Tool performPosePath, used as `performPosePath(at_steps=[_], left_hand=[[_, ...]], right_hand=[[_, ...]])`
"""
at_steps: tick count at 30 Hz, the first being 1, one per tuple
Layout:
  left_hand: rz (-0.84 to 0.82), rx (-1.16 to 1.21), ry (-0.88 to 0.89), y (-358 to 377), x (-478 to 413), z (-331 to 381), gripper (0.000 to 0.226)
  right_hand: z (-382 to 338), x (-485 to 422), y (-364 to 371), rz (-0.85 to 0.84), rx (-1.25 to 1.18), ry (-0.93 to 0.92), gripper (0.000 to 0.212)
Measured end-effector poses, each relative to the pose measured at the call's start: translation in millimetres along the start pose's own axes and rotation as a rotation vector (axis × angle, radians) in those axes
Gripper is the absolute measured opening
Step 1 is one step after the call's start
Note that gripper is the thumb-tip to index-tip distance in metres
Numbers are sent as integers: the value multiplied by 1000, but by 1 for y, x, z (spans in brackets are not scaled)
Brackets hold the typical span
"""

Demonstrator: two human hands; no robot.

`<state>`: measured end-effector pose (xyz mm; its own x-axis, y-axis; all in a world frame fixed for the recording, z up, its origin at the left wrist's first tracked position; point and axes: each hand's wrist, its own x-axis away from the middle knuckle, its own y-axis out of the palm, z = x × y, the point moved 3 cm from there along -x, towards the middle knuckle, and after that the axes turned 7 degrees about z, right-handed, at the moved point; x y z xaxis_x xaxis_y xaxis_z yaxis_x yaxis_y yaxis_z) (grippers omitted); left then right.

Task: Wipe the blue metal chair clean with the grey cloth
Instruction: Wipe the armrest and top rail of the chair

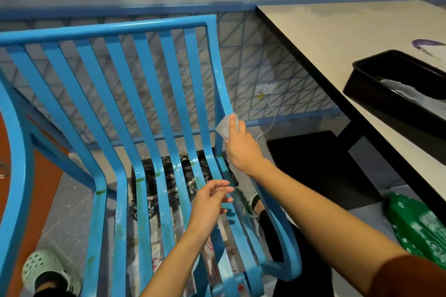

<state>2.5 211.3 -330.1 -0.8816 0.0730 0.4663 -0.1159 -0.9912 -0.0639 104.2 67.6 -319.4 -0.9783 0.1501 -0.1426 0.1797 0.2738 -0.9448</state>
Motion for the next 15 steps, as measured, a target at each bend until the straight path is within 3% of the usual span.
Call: performPosePath(at_steps=[7, 15], left_hand=[[-3, -16, -46, 6, -17, -7, 12], [-14, -23, -19, 2, -9, 0, 10]], right_hand=[[-16, -74, 2, 100, -99, 49, 78], [12, 15, -6, -106, -159, 8, 69]])
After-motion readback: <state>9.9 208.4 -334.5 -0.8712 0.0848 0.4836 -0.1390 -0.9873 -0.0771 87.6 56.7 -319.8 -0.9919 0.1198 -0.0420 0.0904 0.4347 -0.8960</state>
